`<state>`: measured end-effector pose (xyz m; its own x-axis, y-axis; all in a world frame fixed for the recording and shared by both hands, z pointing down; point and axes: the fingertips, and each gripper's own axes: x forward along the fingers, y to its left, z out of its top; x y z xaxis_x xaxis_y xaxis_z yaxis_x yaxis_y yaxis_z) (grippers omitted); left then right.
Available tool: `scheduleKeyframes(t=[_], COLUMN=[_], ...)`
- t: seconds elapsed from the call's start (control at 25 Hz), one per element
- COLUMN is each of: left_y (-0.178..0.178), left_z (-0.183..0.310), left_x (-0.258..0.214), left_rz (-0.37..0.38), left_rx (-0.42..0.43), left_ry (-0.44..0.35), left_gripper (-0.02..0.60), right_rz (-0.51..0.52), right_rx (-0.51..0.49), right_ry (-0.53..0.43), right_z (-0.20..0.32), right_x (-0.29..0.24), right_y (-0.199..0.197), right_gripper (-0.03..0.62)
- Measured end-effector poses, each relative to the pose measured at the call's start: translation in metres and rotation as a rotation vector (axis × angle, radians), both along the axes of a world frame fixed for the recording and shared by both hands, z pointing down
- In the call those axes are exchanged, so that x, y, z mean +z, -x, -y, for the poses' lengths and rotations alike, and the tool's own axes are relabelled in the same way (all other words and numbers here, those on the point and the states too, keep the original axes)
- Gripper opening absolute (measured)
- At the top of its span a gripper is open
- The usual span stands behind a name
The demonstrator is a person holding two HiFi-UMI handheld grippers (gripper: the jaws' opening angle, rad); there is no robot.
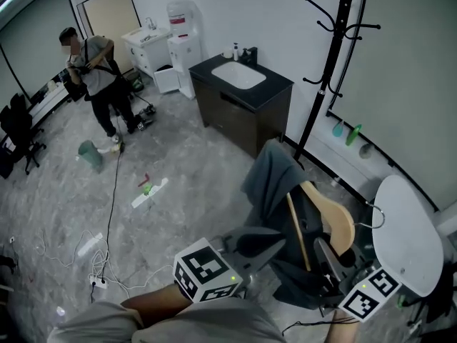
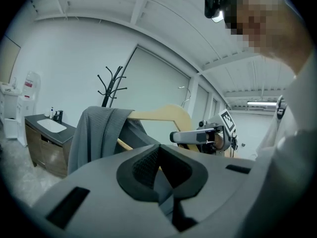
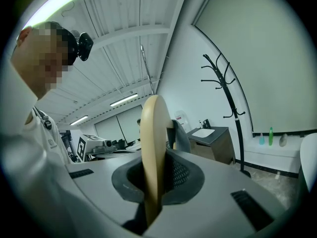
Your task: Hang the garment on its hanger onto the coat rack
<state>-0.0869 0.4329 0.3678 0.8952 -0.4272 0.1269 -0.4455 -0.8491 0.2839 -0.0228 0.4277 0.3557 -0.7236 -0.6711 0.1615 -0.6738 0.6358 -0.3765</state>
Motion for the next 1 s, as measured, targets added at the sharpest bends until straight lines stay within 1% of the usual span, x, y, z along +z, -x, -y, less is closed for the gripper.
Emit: scheduleKeyframes(t=[0.16, 0.32, 0.56, 0.68, 0.84, 1.0], left_y=[-0.006, -0.001, -0.004, -0.002, -0.006, -0.019], left_z=[0.040, 0.085, 0.166, 0.203, 0.245, 0.282], left_x=[0.007, 0.007, -0.002, -0.002, -0.003, -0.004], left_rz=[-0.010, -0.029, -0.048, -0.059, -0.070, -0.075], left_rx=[0.012, 0.034, 0.099, 0.116, 0.124, 0.121], left_ry=[-0.008, -0.009, -0.022, -0.031, -0.026, -0.027], left_gripper=[0.005, 0.005, 0.006, 0.005, 0.005, 0.005], right_rz=[-0.013, -0.021, -0.030, -0.043, -0.060, -0.077], right_rx=[0.027, 0.065, 0.121, 0.145, 0.152, 0.125], right_ry=[0.003, 0.012, 0.006, -0.010, -0.011, -0.019], right_z=[0.036, 0.075, 0.150, 0.185, 0.225, 0.269], right_x=[0.006, 0.007, -0.004, -0.007, -0.010, -0.017], right_y=[-0.012, -0.011, -0.016, -0.019, -0.030, -0.045], right_gripper=[0.026, 0.028, 0.027, 0.028, 0.028, 0.028])
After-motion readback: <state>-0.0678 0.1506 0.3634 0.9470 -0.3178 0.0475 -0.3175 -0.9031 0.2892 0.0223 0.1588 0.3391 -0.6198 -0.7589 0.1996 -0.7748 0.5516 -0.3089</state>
